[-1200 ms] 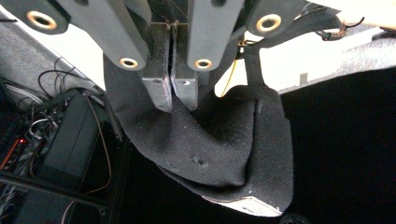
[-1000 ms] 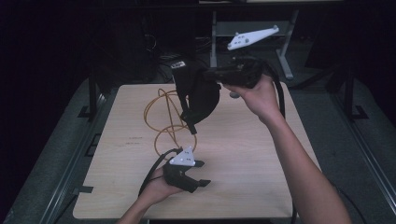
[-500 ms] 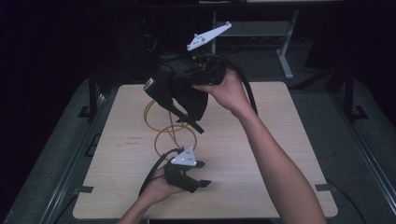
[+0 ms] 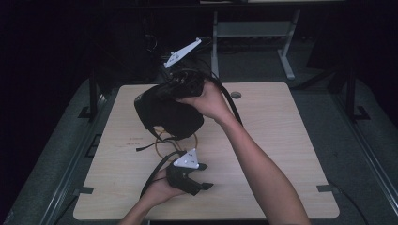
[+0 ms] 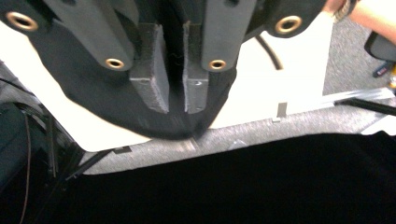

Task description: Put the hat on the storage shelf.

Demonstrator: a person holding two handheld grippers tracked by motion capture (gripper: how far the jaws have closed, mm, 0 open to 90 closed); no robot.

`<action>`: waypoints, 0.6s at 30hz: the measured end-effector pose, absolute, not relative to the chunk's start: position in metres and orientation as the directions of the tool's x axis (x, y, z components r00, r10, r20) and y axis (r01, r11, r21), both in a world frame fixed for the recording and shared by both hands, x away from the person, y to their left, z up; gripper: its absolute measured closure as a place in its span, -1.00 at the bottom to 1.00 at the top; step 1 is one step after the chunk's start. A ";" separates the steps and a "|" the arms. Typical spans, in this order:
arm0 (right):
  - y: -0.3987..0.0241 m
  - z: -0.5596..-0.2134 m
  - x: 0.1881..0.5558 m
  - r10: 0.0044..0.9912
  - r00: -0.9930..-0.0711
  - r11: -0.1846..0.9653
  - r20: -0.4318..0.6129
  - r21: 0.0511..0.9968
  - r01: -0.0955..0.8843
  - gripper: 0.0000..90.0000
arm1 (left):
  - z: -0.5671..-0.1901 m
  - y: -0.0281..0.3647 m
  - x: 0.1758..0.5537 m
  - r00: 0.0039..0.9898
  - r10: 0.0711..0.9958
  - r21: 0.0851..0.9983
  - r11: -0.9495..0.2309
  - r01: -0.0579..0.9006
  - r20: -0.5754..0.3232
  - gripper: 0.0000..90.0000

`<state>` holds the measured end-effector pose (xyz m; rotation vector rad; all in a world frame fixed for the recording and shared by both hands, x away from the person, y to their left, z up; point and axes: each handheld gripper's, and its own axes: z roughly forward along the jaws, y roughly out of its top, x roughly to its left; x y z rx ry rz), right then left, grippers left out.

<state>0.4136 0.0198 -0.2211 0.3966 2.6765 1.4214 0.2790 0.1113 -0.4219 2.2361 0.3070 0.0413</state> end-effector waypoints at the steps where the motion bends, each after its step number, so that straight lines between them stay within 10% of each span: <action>1: 0.021 -0.222 0.413 0.273 -0.960 0.532 0.057 0.823 0.200 0.53 | -0.422 0.111 0.279 0.970 0.233 0.769 -0.605 0.204 -0.073 -0.29; 18: -0.008 -0.233 0.416 0.299 -0.950 0.475 0.086 0.850 0.227 0.12 | -0.423 0.108 0.277 0.967 0.243 0.776 -0.595 0.209 -0.074 -0.29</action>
